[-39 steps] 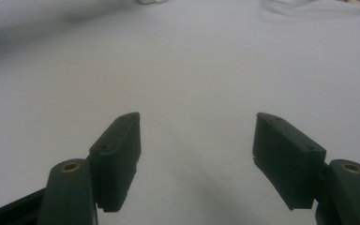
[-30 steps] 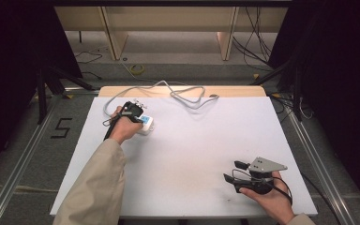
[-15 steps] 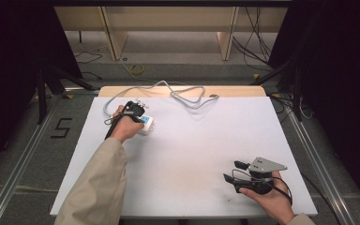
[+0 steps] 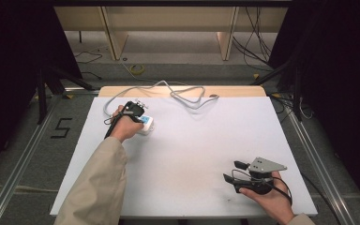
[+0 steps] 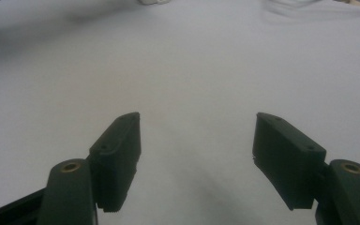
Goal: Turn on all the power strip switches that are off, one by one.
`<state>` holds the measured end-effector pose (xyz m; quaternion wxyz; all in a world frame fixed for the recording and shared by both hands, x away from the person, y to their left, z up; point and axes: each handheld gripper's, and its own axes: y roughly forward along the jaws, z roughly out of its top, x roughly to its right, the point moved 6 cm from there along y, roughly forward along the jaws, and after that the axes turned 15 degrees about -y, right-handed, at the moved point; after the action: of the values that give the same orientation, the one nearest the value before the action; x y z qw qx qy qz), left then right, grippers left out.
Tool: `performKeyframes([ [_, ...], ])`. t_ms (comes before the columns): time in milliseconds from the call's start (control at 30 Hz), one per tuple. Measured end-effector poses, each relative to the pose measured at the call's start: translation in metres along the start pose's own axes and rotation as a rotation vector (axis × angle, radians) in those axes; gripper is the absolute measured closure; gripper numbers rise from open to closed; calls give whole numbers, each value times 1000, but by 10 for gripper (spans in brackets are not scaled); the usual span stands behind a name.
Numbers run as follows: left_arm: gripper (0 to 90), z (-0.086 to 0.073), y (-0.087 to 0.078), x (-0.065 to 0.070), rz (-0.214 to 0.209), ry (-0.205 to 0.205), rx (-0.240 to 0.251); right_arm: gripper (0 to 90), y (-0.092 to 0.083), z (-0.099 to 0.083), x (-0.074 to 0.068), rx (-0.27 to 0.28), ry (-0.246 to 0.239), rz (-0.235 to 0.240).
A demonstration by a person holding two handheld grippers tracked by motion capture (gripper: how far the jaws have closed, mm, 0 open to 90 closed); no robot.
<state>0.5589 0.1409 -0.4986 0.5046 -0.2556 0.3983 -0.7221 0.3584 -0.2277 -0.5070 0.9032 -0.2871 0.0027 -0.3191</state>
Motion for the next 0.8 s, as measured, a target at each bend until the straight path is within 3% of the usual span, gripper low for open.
performKeyframes([
  [333,900,0,0,0,2,1,3,335,0,0,0,0,2,-1],
  [800,900,1,-1,2,14,36,10,335,0,0,1,1,2,-3],
])
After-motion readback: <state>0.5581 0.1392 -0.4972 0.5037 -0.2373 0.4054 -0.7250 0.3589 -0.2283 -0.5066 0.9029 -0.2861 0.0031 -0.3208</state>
